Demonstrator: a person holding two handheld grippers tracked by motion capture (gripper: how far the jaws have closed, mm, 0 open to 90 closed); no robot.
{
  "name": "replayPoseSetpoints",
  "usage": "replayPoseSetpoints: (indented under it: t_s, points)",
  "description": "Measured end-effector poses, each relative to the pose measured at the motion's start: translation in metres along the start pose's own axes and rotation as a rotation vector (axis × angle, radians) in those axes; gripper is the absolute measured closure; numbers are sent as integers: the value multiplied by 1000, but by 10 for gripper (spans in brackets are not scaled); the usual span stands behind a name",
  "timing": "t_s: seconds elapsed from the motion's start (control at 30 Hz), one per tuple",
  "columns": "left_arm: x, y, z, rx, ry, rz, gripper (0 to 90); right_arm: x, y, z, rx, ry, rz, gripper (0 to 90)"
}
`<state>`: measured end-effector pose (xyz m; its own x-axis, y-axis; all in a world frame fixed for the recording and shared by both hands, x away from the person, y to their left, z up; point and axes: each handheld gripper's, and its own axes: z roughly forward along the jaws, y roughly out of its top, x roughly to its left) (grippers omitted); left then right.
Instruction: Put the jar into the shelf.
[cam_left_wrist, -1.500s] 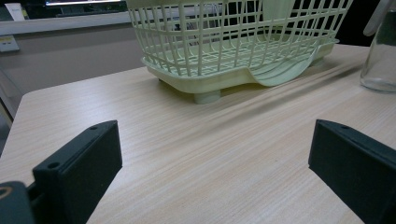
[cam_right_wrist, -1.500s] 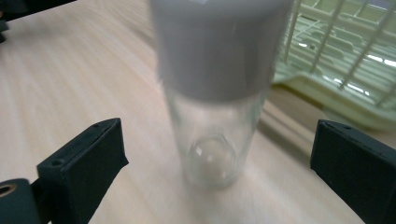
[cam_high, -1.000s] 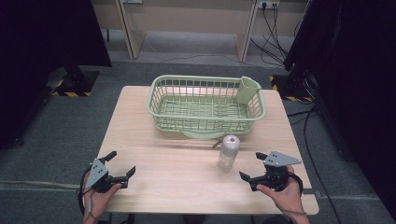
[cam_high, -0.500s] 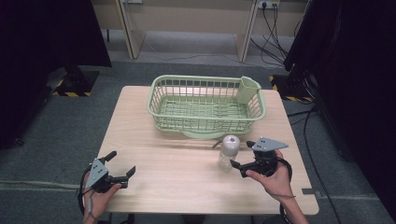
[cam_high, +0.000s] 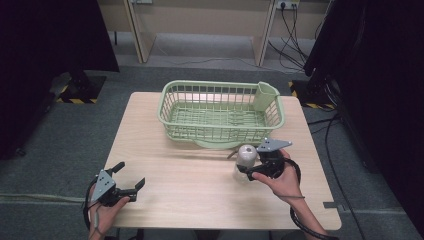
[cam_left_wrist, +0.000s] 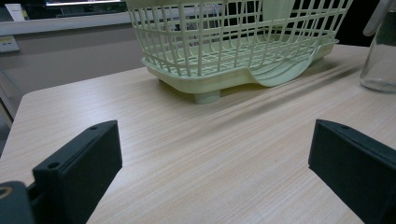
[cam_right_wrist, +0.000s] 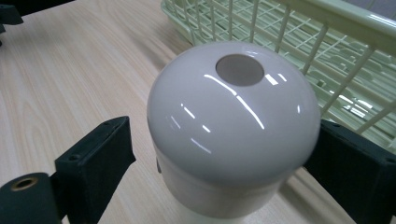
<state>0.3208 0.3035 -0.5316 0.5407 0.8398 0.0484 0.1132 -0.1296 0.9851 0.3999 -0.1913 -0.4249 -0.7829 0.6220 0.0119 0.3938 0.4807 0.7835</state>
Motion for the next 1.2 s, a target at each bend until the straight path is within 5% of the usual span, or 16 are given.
replayPoseSetpoints:
  t_s: [0.43,1.2]
  points:
    - [0,0,0,2,-1,3,22,-4,4,15,83,18,-8,265]
    - [0,0,0,2,-1,3,22,-5,10,3,60,87,-52,278]
